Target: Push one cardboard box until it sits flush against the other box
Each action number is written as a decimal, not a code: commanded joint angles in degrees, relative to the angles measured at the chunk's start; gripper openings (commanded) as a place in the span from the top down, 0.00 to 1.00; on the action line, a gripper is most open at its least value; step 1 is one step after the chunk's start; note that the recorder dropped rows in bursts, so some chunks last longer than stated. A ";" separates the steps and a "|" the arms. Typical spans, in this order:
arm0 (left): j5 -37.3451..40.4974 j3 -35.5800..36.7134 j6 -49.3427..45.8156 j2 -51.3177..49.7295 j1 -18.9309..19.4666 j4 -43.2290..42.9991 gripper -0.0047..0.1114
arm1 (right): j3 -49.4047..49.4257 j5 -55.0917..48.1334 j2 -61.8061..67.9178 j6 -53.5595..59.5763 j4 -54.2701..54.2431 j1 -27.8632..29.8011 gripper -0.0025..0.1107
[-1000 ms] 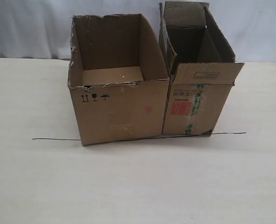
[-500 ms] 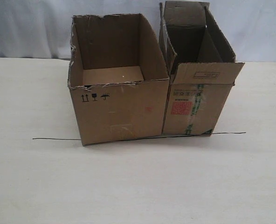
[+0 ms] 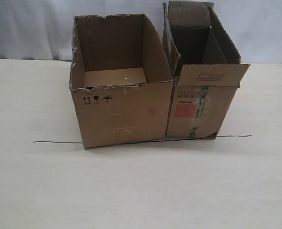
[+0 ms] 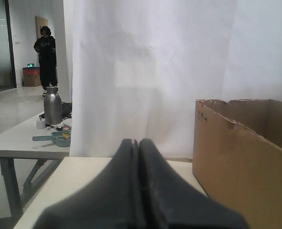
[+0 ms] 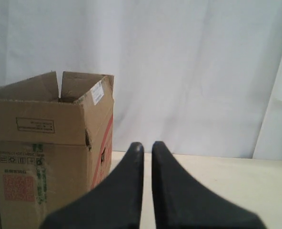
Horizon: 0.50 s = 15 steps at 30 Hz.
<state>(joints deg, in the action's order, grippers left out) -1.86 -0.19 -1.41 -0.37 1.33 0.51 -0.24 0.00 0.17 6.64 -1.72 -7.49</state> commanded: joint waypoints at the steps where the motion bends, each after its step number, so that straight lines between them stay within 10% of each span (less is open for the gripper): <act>1: -0.25 0.19 0.15 0.21 -0.41 -0.01 0.96 | 0.24 -2.60 -0.17 -2.85 3.06 0.02 0.93; 15: -0.35 0.19 0.15 0.21 -0.41 0.13 0.96 | 0.24 -2.47 -0.17 -2.91 2.14 0.02 0.93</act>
<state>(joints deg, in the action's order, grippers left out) -1.86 -0.19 -1.41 -0.37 1.33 0.51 -0.24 -2.38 0.17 3.91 0.35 -7.49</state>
